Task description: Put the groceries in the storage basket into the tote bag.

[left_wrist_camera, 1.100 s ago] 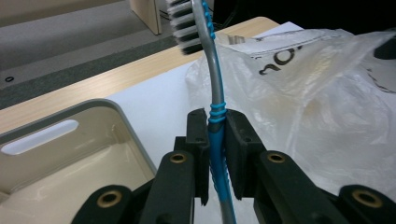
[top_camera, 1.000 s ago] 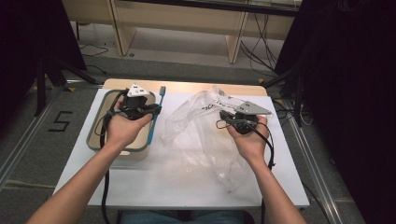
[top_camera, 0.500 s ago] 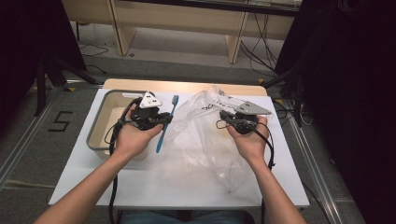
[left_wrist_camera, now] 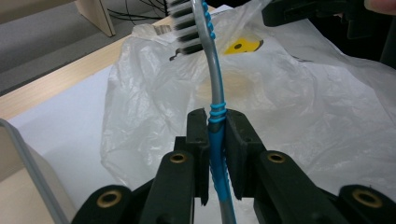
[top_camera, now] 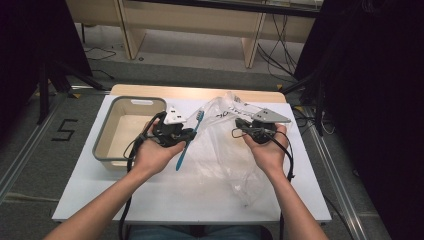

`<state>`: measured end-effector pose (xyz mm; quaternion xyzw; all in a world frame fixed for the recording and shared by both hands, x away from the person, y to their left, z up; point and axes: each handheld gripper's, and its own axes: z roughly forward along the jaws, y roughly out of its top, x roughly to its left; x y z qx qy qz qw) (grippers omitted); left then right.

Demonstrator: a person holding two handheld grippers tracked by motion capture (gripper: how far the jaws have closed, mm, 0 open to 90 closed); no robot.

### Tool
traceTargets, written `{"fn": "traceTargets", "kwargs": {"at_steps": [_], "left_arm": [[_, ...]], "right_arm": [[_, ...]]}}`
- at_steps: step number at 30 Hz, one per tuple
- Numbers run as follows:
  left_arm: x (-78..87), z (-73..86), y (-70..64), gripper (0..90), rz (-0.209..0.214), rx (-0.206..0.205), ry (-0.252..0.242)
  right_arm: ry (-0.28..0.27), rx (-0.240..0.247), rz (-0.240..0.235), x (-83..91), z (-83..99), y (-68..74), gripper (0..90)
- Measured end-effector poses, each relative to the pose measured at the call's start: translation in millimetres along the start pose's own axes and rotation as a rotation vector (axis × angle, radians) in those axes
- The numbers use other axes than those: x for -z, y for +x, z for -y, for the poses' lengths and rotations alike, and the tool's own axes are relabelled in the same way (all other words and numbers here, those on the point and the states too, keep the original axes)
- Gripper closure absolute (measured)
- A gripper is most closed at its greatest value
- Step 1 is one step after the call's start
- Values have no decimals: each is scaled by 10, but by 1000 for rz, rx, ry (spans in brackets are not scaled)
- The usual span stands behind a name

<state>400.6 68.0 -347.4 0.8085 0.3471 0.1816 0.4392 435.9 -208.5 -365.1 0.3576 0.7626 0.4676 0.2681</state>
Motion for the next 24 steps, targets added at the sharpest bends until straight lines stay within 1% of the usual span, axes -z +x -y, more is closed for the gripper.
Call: {"fn": "traceTargets", "kwargs": {"at_steps": [3,4,6,15,24], "left_arm": [[-32,11,-47,801,13,-6,7],[-41,15,-59,801,14,-14,12],[-62,22,-87,801,20,-14,14],[-160,50,-198,801,43,-40,41],[-253,86,-279,801,60,-51,60]], "right_arm": [[2,-3,-1,2,0,-1,900],[1,-2,-1,2,0,0,900],[2,-2,-1,1,0,1,900],[-1,-8,-1,5,-3,0,900],[-2,-8,-2,12,-6,-3,900]]}}
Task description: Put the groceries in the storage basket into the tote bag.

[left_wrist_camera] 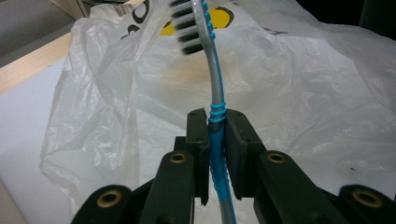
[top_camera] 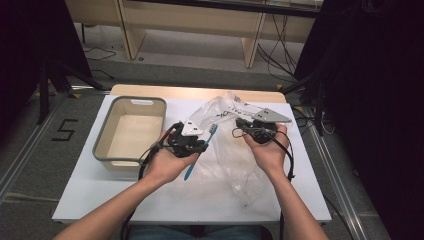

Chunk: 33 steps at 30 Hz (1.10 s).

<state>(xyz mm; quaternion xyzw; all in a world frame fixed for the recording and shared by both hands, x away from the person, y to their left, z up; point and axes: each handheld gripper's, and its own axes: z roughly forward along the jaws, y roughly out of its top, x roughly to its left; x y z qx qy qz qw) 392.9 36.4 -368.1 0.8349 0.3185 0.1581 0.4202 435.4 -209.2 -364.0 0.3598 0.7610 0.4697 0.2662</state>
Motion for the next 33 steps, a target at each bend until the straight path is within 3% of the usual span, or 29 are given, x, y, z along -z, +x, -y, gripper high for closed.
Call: {"fn": "traceTargets", "kwargs": {"at_steps": [9,21,33], "left_arm": [[-99,17,-48,800,7,-9,22],[-397,-17,-112,800,28,-16,80],[-733,-96,-41,800,-4,-8,121]], "right_arm": [[-3,1,1,5,-5,6,900],[-10,7,-6,18,-23,26,900],[-24,9,-14,42,-52,47,900]]}}
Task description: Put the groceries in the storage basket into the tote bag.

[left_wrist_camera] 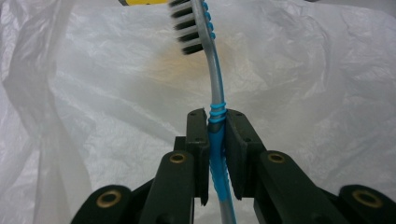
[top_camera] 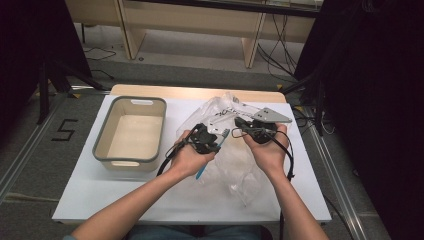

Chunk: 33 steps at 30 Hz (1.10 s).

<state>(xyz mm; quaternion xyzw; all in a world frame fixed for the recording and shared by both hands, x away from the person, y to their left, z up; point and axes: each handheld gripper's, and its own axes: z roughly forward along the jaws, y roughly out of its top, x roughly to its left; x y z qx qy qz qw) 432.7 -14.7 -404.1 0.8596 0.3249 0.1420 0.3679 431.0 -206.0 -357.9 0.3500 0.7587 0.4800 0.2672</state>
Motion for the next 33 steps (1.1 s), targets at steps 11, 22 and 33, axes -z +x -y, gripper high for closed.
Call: {"fn": "traceTargets", "kwargs": {"at_steps": [11,22,33], "left_arm": [[-261,-145,33,799,-33,-9,49],[-462,-180,94,765,-91,-124,-51],[-221,18,16,548,-69,-174,-124]], "right_arm": [[-5,-1,-7,-5,-3,6,900],[0,-4,-3,-8,9,-15,900],[26,-11,-3,-25,72,-43,900]]}}
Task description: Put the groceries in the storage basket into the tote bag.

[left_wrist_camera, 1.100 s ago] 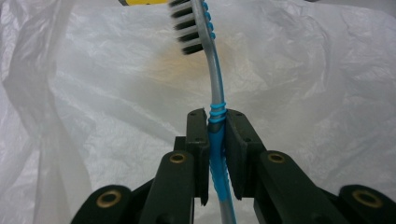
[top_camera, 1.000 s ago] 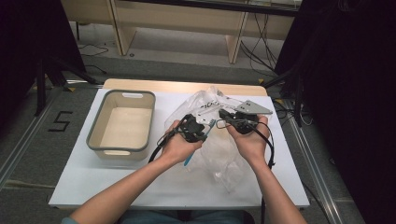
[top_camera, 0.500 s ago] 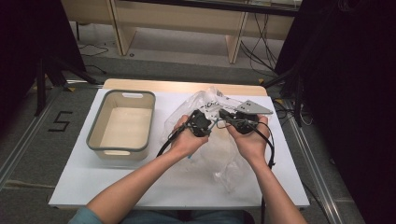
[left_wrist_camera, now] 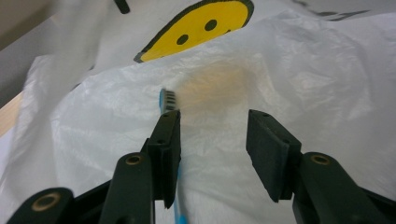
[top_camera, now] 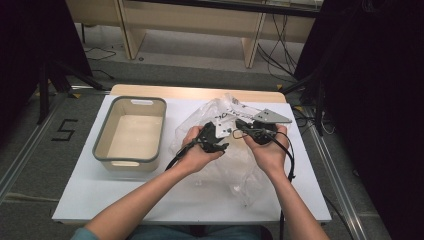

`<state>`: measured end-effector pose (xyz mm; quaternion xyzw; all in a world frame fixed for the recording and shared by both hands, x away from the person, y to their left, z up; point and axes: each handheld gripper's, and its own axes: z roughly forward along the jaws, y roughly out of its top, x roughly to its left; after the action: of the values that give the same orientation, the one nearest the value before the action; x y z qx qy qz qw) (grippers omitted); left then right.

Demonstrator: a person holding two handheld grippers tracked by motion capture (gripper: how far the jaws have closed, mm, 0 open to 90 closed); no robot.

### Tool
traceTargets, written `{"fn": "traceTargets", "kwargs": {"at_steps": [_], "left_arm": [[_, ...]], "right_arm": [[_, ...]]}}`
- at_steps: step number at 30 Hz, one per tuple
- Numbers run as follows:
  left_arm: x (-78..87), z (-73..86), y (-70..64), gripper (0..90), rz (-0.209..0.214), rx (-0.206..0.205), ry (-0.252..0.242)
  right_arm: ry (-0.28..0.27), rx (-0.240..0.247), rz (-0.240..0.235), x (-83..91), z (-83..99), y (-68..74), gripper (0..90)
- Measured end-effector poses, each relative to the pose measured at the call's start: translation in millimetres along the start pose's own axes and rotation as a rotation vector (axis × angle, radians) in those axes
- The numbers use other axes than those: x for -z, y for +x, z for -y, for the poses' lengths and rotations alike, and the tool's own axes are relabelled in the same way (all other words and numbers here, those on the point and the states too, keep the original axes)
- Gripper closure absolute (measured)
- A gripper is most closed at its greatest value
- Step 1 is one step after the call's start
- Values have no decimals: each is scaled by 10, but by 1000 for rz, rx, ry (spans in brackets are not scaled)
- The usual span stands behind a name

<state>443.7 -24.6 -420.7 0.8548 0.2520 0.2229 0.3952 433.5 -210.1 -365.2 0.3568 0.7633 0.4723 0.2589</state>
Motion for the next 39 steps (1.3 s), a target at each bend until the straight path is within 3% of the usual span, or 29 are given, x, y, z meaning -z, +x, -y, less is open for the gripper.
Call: {"fn": "traceTargets", "kwargs": {"at_steps": [4,6,9,12,14,18,21,28,30,32,35,39], "left_arm": [[333,95,-31,553,19,27,-47],[517,145,-30,578,21,64,-66],[761,219,-7,610,-9,119,-98],[909,285,33,606,-45,127,-110],[941,348,68,601,-67,127,-103],[876,506,157,596,-98,176,-76],[786,599,198,594,-102,187,-27],[698,701,219,591,-109,197,18],[681,730,208,590,-100,190,34],[666,757,186,584,-93,187,42],[652,795,158,556,-81,179,43],[617,853,137,478,-39,165,52]], "right_arm": [[28,9,-14,12,26,16,900],[50,18,-28,24,47,28,900],[112,35,-66,49,114,62,900],[196,61,-116,56,246,94,900],[252,76,-141,37,346,112,900],[360,93,-199,-44,548,144,900],[428,109,-238,-112,670,172,900],[534,141,-323,-247,870,250,900],[554,153,-336,-263,906,262,857],[546,155,-348,-248,904,269,793],[466,99,-334,-152,818,237,696],[353,57,-256,29,706,124,581]]}}
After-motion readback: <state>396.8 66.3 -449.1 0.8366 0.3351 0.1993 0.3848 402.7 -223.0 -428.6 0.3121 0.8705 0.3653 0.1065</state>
